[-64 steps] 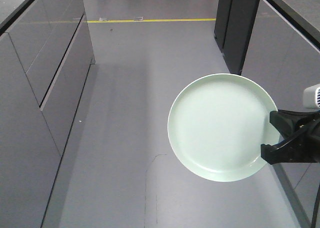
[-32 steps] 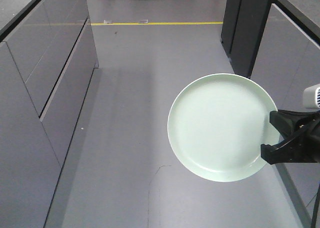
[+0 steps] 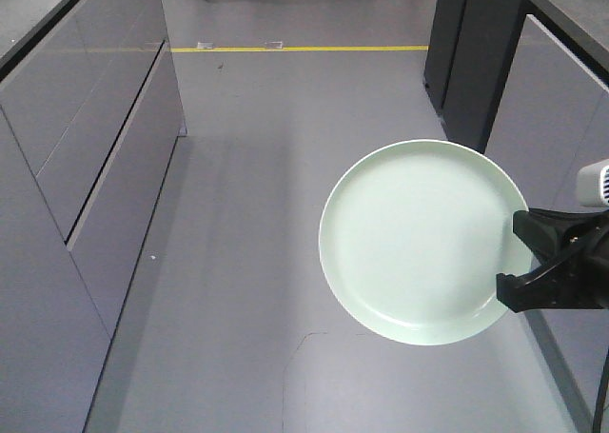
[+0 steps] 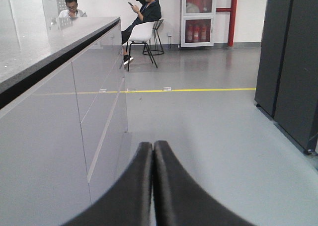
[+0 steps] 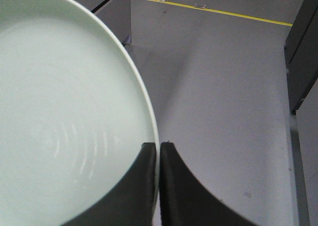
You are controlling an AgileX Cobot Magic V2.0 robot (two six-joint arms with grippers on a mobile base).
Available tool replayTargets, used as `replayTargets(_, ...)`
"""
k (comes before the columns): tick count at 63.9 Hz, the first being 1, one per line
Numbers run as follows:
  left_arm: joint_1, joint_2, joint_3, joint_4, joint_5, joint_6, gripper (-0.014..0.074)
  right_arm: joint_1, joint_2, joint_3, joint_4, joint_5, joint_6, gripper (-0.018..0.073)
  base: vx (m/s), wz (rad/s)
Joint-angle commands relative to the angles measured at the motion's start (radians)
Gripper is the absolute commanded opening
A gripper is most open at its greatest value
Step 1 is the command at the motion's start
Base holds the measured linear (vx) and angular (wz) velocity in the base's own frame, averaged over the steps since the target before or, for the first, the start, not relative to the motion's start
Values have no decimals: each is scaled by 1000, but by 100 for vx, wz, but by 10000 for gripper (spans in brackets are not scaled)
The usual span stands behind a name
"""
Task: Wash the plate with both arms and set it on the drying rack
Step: 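Hold the plate raised in the right gripper while driving down the aisle, then keep holding the plate while driving toward the far counter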
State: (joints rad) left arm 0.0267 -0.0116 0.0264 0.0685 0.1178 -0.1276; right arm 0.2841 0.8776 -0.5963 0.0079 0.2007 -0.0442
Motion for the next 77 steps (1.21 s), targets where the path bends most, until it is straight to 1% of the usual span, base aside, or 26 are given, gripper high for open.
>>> replayTargets(1,1,-15,22,-4,-73,-10,-6,-3,-14,-29,-8,-78,-7,-9,13,-2)
replayTargets(77,1,-15,22,-4,-73,-10,-6,-3,-14,-29,-8,-78,-7,-9,12,-1)
